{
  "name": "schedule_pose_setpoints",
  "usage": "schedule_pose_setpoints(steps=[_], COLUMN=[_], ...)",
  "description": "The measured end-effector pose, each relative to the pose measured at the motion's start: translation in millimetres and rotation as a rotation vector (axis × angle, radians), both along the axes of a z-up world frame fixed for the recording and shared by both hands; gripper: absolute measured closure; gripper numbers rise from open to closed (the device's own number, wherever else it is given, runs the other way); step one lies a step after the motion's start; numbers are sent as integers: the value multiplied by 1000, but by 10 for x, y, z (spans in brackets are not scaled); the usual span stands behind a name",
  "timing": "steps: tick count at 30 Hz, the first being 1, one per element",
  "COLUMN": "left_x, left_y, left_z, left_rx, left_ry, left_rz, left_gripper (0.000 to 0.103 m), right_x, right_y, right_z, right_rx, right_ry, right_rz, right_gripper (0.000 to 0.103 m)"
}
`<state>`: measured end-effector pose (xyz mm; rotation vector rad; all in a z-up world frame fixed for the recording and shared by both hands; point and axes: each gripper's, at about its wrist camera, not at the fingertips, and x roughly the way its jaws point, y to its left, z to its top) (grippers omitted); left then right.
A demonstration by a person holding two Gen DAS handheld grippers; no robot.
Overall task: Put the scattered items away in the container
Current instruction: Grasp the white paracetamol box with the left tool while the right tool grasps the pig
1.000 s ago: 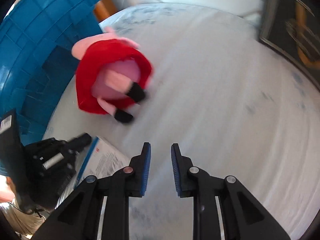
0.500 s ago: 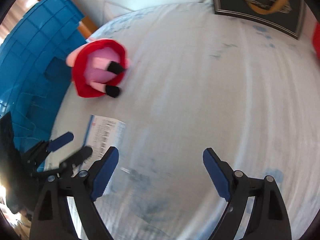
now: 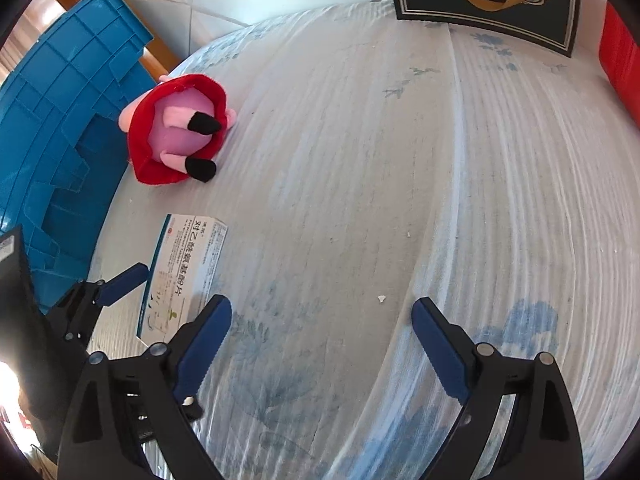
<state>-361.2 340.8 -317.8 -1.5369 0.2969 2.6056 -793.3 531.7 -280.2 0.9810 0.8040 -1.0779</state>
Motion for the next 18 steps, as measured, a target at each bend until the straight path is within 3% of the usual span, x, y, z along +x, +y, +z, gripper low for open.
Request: schedule_pose_setpoints(steps=[4,7,10,12,13,14,15,17,18], left_x=[-4,61,-9,-14,-13,2,1,-4,-6], left_y=[-101,-277,-377,-451,-503,-531,-555,-559,-529], left_z=[47,247,107,88,107,115,120,141,155], left_rx=[-17,23,67,144,191,228,250,269,276], left_ry=[-15,51,-9,-4,4,8,3,-17,-31], left_rz=[54,92,113,127,138,145,147,142,116], left_gripper=[9,7,0,10,18,34,39,39,34], right_x=[-87,-110,-69,-32,-7,17,35,61,65], right_y=[44,78,93,107,116,121,116,106,96], right_z=[50,61,48,51,54,53,45,31,24], right_rx=[-14,-20,-21,-22,-26,-28,-29,-27,-26], right_ry=[1,-9,-23,-28,-24,-18,-10,-2,-5], right_rz=[-11,-17,-21,-21,-21,-20,-24,-21,-25], right_gripper=[10,10,10,10,10,10,10,10,10])
